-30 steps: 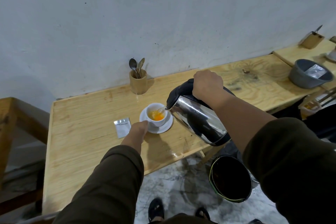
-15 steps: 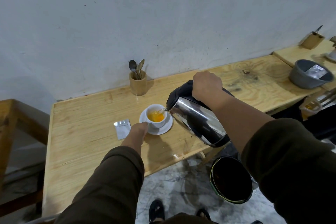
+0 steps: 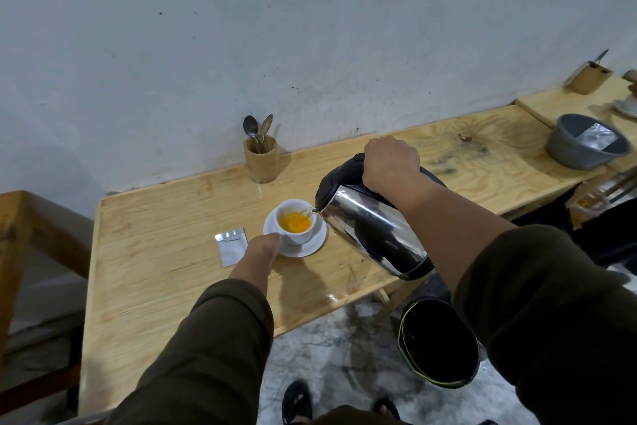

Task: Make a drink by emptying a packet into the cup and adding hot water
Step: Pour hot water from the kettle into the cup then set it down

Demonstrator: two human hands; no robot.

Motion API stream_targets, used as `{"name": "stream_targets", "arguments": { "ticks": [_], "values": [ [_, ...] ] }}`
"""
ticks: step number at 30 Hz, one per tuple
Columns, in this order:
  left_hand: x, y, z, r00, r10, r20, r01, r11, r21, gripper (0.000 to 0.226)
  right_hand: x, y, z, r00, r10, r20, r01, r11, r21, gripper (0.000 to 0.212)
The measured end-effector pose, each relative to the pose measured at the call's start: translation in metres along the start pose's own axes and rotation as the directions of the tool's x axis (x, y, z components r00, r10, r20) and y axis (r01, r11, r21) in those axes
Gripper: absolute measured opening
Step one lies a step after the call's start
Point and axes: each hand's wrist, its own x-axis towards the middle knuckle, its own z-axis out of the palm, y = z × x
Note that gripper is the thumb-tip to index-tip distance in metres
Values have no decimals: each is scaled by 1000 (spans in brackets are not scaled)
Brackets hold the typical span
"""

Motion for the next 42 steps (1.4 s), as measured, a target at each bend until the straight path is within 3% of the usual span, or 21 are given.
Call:
{"name": "stream_targets", "arguments": {
  "ticks": [20, 31, 36, 39, 42],
  "values": [
    [-3, 0, 1, 1000, 2, -3, -1, 1000, 26, 52, 5, 6, 9, 1000, -17, -18, 17, 1000, 2, 27],
    [-15, -14, 24, 992, -8, -129, 1, 999, -51, 63, 13, 58, 22, 998, -7, -61, 20, 976, 215, 26],
    [-27, -29, 49, 983, 51, -179, 7, 950, 311, 46, 15, 101, 34, 992, 89, -92, -44, 912, 408, 21],
    [-47, -36, 76, 978, 139, -156, -30, 833, 553, 43, 13, 128, 42, 982, 153, -109, -80, 867, 492, 12],
    [-62, -39, 106, 972, 223, -76, -95, 668, 738, 43, 10, 153, 53, 966, 231, -117, -120, 800, 588, 18]
  ]
}}
